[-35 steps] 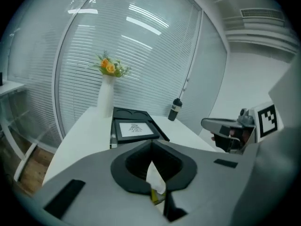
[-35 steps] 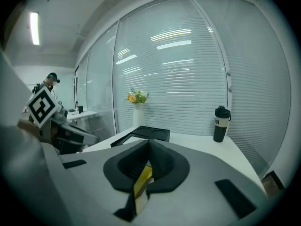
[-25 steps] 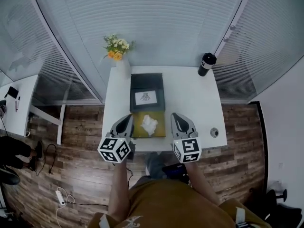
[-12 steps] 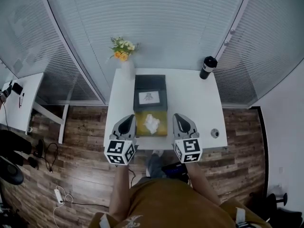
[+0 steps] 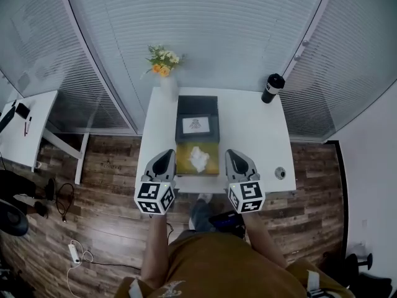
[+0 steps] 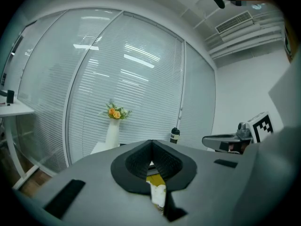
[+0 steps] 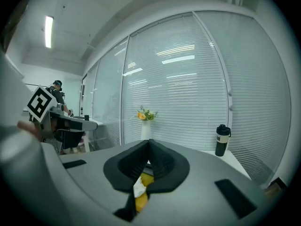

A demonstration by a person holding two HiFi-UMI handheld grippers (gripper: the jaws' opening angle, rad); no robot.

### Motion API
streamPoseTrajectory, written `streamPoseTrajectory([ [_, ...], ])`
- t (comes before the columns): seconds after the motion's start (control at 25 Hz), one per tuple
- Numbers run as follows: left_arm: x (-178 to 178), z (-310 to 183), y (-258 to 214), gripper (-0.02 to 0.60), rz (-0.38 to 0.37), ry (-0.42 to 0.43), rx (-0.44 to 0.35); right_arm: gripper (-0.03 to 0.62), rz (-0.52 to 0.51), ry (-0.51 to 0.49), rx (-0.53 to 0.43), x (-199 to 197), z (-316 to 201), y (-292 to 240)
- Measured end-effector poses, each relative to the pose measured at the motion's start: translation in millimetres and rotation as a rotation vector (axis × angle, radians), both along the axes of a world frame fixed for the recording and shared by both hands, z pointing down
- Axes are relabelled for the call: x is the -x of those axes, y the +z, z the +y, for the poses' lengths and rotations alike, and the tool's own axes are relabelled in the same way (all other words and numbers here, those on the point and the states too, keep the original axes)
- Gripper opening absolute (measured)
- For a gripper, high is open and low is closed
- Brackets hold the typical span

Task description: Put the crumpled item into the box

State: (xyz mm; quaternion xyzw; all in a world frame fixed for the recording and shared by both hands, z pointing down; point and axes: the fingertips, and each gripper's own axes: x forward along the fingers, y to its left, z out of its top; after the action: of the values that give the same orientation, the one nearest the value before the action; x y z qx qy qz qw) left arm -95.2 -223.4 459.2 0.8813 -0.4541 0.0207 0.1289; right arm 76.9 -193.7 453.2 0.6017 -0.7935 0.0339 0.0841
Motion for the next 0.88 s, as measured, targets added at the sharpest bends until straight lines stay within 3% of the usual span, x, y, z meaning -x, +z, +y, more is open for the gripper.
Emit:
streamPoseTrajectory([
  [0.6,-0.9,-8.3,4.0,0.025,0.028,0.004,0.030,0.012,0.019,0.026,0.010,-4.8,1.0,2.7],
  [0.88,-5.9,-3.7,5.3,0.025,0.005,0.022,0.025,0.012,0.037,0.012,0.007,-0.6,8.9,2.2],
])
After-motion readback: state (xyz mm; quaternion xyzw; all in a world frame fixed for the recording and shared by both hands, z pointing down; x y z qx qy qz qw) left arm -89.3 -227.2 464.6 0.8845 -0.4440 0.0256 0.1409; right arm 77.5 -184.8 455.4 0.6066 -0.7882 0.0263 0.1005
